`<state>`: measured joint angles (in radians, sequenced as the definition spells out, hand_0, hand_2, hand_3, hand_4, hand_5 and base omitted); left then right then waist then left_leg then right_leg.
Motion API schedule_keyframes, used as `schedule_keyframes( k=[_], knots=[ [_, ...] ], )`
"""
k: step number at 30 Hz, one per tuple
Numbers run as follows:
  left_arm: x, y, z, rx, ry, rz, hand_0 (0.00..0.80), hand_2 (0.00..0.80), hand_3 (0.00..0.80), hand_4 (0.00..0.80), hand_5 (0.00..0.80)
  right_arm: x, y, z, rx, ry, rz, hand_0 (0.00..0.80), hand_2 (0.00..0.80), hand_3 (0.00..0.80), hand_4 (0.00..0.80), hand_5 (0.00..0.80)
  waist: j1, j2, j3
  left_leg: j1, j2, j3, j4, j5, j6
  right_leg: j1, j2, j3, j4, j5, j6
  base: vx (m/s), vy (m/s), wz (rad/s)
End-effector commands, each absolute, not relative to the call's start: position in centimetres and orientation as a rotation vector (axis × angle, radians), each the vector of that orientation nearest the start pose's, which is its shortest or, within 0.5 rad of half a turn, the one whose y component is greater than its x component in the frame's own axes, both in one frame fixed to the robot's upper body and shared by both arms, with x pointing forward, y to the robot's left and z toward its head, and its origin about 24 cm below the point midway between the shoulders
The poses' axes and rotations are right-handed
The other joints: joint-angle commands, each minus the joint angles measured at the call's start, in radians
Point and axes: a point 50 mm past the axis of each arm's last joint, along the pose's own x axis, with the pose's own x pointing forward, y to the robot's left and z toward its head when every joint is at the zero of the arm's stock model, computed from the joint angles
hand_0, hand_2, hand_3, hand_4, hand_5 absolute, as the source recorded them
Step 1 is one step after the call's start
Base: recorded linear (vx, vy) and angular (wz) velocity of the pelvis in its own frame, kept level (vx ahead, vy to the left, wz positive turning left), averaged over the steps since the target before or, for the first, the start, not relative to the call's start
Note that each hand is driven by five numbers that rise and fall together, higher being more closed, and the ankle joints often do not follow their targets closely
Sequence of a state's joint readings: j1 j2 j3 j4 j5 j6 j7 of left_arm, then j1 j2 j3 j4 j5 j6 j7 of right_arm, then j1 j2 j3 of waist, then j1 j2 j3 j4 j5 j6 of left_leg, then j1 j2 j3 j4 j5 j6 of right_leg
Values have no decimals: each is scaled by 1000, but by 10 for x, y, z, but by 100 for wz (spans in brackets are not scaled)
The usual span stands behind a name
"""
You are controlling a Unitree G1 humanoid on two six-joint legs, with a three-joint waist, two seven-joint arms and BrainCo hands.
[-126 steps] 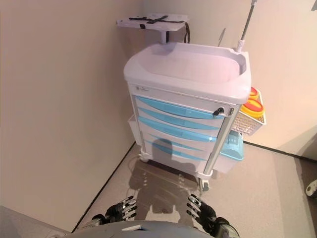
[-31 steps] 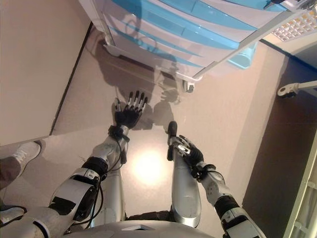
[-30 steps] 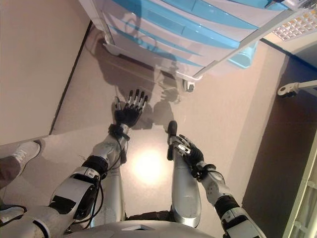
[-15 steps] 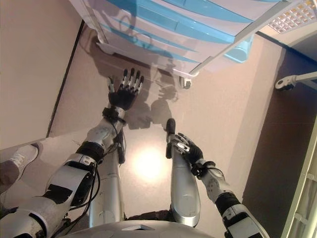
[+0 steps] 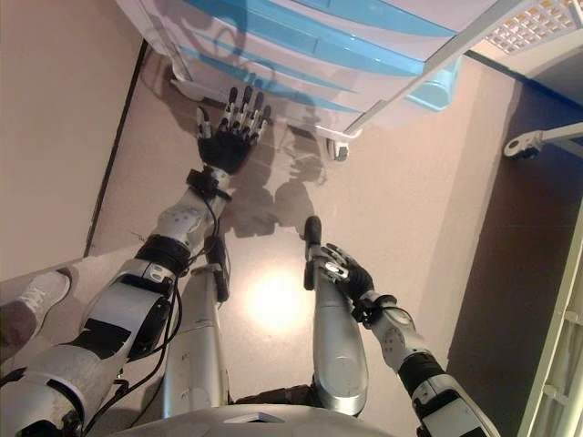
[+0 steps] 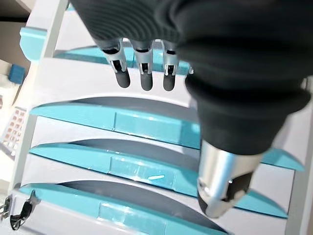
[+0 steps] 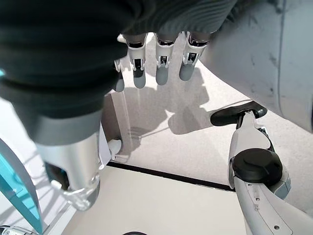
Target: Open the drawer and pick up the medicine
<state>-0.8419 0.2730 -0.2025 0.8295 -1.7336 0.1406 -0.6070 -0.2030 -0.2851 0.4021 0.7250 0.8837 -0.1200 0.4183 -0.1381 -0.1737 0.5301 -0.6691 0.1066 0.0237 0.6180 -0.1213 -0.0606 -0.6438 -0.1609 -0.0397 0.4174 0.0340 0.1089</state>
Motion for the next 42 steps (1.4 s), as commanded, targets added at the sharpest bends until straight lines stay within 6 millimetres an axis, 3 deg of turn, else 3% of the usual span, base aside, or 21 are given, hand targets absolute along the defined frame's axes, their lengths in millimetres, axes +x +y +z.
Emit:
schedule_keyframes(
  k=[1,16,27,42],
  knots=[
    [379,112,177,-1281,-255,-884,0,0,0,0,0,220,-160,-72,483,492,402,0,0,0,0,0,16,10,-19,23,-8,37,-59,-22,25,14,49,-7,111,-94,-12,0,0,0],
    [374,101,202,-1215,-312,-995,0,0,0,0,0,219,-164,-71,464,481,390,0,0,0,0,0,10,22,-17,48,-15,50,-72,-23,25,36,43,-7,93,-95,-21,0,0,0],
    [377,99,237,-1146,-365,-1012,0,0,0,0,0,221,-170,-70,450,478,385,0,0,0,0,0,-6,28,-20,51,-12,63,-69,-25,25,33,42,1,97,-96,-24,0,0,0],
    [381,100,255,-1127,-381,-981,0,0,0,0,0,220,-174,-71,443,482,377,0,0,0,0,0,-14,33,-25,63,-15,71,-70,-33,21,44,38,3,85,-102,-28,0,0,0]
  ],
)
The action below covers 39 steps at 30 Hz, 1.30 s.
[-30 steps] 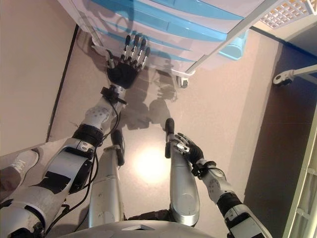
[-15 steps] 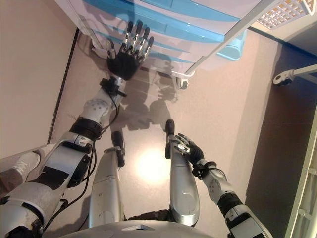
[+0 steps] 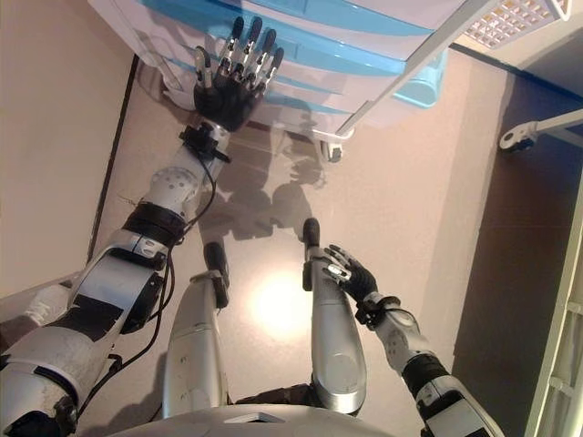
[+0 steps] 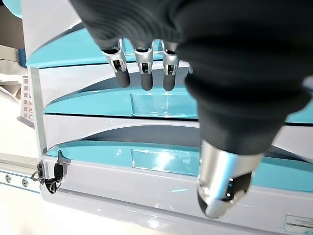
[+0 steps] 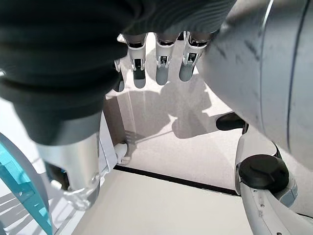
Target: Open the drawer and pick up the medicine
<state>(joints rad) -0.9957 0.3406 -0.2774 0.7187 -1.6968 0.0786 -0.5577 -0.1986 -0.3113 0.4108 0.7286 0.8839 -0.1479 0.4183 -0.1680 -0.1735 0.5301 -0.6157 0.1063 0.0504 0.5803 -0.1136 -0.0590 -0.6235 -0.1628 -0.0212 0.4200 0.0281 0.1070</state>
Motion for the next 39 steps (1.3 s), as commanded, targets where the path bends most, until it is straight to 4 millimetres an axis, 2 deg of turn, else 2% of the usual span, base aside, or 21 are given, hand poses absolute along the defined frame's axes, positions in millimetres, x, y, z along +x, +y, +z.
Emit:
schedule_keyframes(
  k=[1,8,21,39],
  knots=[
    [382,100,254,-1128,-373,-974,0,0,0,0,0,220,-175,-71,443,482,376,0,0,0,0,0,16,34,-24,10,-15,45,-32,-41,20,24,39,-15,84,-96,-26,9,2,-4],
    [391,110,230,-1167,-301,-858,0,0,0,0,0,223,-174,-69,432,484,380,0,0,0,0,0,14,41,-21,8,-18,44,-32,-38,19,19,40,-11,90,-102,-28,1,6,-3],
    [398,131,207,-1199,-252,-743,0,0,0,0,0,222,-174,-69,428,488,385,0,0,0,0,0,9,42,-19,7,-14,51,-24,-38,18,12,42,-10,103,-107,-26,1,0,-1],
    [402,138,214,-1222,-268,-701,0,0,0,0,0,220,-175,-70,428,492,386,0,0,0,0,0,-2,38,-21,7,-11,55,-11,-49,20,7,48,-1,110,-107,-24,0,0,0]
  ],
)
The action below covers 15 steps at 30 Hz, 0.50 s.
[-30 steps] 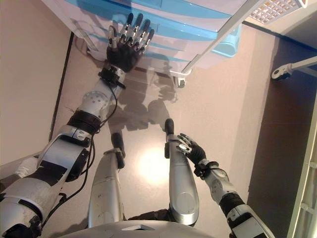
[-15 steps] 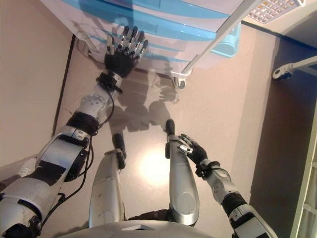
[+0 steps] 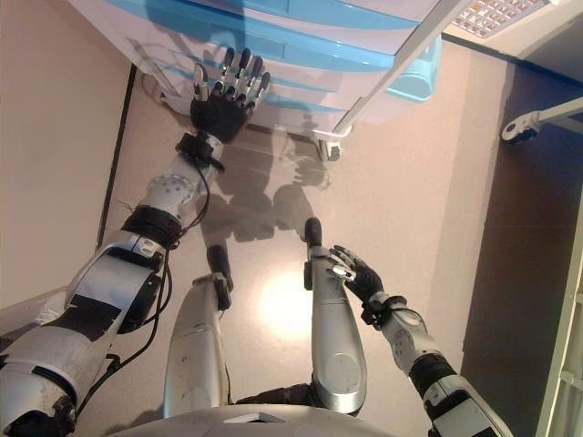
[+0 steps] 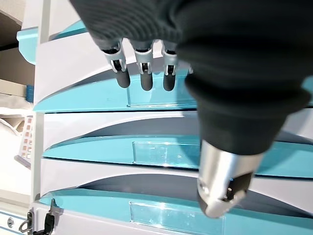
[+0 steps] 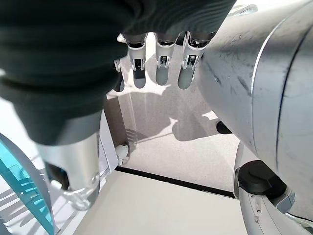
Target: Open the drawer and pick up the medicine
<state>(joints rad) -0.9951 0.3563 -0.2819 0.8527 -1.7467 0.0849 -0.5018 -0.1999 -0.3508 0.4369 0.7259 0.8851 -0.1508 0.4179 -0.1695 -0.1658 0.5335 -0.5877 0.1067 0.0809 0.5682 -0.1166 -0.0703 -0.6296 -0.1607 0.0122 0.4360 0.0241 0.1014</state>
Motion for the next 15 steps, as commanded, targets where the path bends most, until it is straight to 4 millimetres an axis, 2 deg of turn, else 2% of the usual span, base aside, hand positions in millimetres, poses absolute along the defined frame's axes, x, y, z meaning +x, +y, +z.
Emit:
schedule_keyframes(
  k=[1,9,15],
  knots=[
    [403,138,213,-1230,-266,-692,0,0,0,0,0,221,-174,-70,428,492,385,0,0,0,0,0,-2,30,-24,-21,-11,25,2,-47,32,12,46,-34,94,-104,-18,0,0,0],
    [405,140,222,-1268,-289,-669,0,0,0,0,0,222,-176,-70,434,487,381,0,0,0,0,0,-4,28,-22,-23,-8,26,6,-52,30,11,44,-35,95,-105,-17,0,0,0],
    [407,144,215,-1282,-276,-618,0,0,0,0,0,222,-175,-70,434,489,381,0,0,0,0,0,-2,30,-23,-23,-10,24,4,-52,29,13,42,-37,90,-105,-16,0,0,0]
  ],
)
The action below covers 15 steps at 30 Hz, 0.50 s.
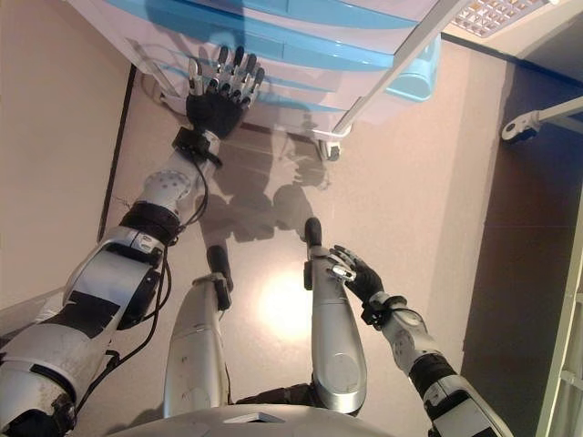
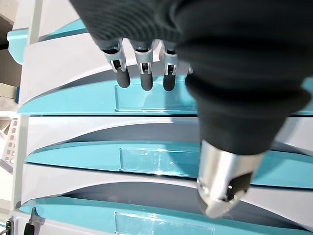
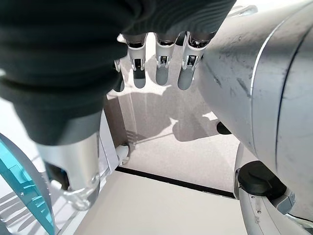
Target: Open the drawer and pick up the medicine
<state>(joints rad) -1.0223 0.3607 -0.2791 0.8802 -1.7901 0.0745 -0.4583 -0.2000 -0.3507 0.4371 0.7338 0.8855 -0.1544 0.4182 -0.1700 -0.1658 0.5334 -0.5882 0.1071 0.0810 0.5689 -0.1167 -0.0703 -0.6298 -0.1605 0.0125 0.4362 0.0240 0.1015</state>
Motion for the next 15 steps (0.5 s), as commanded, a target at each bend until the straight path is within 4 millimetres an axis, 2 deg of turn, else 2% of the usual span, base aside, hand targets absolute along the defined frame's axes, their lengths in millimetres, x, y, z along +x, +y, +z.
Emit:
schedule_keyframes(
  k=[1,7,15],
  knots=[
    [407,146,213,-1287,-277,-603,0,0,0,0,0,223,-174,-70,434,489,381,0,0,0,0,0,-1,30,-22,-23,-11,24,3,-52,28,12,43,-37,92,-106,-17,0,0,0],
    [408,154,208,-1290,-279,-562,0,0,0,0,0,223,-173,-70,434,485,383,0,0,0,0,0,-2,28,-20,-23,-10,25,0,-50,28,10,45,-36,92,-108,-17,0,0,0],
    [411,160,212,-1267,-276,-531,0,0,0,0,0,224,-173,-70,436,488,388,0,0,0,0,0,-4,25,-20,-25,-5,26,6,-53,27,9,44,-37,93,-106,-15,0,0,0]
  ],
)
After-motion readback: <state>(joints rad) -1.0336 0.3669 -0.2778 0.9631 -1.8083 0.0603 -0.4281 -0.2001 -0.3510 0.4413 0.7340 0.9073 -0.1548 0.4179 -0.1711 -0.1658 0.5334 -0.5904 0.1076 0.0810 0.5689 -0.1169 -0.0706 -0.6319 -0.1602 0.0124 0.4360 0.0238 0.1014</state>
